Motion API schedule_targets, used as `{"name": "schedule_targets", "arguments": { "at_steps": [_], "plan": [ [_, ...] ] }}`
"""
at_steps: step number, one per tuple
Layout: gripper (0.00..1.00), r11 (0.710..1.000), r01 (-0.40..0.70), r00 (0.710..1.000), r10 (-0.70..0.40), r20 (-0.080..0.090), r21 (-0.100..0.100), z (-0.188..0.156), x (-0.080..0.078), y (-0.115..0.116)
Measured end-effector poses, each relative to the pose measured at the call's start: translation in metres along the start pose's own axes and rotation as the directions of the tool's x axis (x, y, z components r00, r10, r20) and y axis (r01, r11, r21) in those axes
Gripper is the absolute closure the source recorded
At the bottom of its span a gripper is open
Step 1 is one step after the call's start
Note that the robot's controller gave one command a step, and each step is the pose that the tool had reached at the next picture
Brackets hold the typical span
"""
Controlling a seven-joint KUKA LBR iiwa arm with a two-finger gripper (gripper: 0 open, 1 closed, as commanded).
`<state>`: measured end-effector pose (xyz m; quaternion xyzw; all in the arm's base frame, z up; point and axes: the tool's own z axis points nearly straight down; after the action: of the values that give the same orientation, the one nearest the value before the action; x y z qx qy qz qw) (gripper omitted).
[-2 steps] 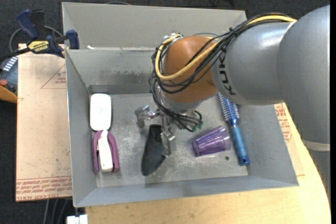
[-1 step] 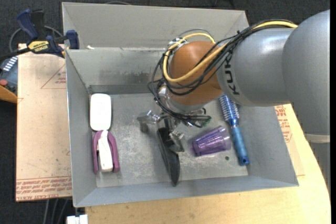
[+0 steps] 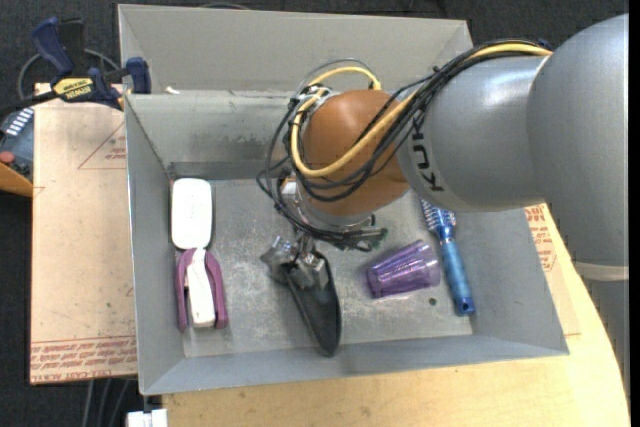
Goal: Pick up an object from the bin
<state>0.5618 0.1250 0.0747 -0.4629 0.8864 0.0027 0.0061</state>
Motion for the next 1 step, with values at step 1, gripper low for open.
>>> {"name": "schedule_targets", "arguments": {
  "at_steps": [1],
  "plan": [
    [1.0,1.0,0.0,1.0,0.0,0.0,0.0,0.0,0.0,0.0]
  ]
}}
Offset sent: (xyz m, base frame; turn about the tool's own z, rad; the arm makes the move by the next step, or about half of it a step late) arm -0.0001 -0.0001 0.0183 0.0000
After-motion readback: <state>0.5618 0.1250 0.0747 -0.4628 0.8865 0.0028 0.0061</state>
